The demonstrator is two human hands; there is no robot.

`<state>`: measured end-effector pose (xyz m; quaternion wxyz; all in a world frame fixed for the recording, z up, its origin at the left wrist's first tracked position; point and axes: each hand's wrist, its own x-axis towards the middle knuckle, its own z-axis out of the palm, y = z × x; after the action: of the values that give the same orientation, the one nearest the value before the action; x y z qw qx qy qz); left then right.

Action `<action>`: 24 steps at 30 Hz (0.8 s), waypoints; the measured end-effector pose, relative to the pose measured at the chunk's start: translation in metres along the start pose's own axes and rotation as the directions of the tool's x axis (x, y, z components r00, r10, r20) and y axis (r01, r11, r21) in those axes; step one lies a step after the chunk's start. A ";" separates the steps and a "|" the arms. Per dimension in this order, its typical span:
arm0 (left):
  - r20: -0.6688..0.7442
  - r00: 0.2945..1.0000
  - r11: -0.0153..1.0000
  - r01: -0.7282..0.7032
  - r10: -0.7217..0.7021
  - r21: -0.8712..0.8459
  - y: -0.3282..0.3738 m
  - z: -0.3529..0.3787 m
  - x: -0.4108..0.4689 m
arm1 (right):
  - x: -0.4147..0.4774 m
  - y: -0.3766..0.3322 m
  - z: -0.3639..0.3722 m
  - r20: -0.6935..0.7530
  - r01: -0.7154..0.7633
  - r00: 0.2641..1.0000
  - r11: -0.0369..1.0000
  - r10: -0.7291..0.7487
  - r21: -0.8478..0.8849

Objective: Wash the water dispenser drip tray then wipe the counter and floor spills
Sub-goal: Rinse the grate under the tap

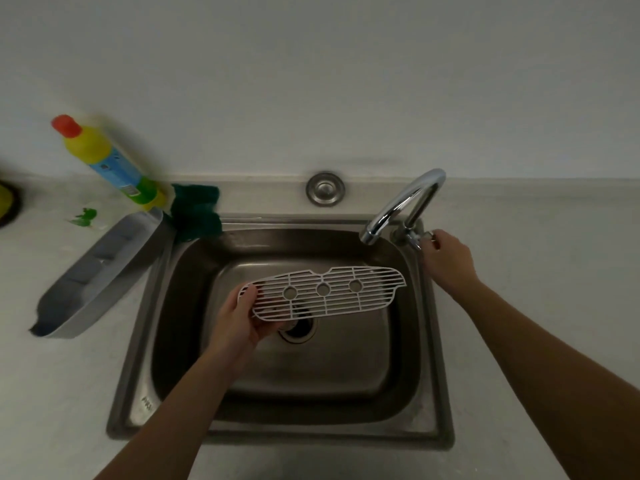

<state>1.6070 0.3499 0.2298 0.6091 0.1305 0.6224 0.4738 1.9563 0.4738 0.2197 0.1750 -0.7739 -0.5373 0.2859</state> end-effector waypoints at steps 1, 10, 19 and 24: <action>-0.001 1.000 1.000 -0.003 0.003 0.010 0.002 0.003 0.004 | -0.002 0.002 0.002 -0.043 0.028 0.999 0.999 -0.029 -0.021; 0.020 1.000 0.997 0.007 -0.008 0.078 0.013 0.013 0.029 | -0.026 0.009 0.020 -0.057 0.212 0.974 0.970 -0.220 -0.115; 0.055 0.999 0.999 -0.005 0.003 0.033 0.016 0.005 0.028 | -0.084 -0.019 0.024 0.162 -0.233 0.971 0.832 0.174 0.503; 0.077 0.997 0.999 -0.009 0.005 0.054 0.018 -0.012 0.022 | -0.103 -0.031 0.034 0.283 -0.264 0.953 0.765 0.112 0.588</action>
<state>1.5843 0.3706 0.2265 0.6273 0.1673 0.6105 0.4537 1.8855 0.3874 0.2373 0.3256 -0.6849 -0.3494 0.5503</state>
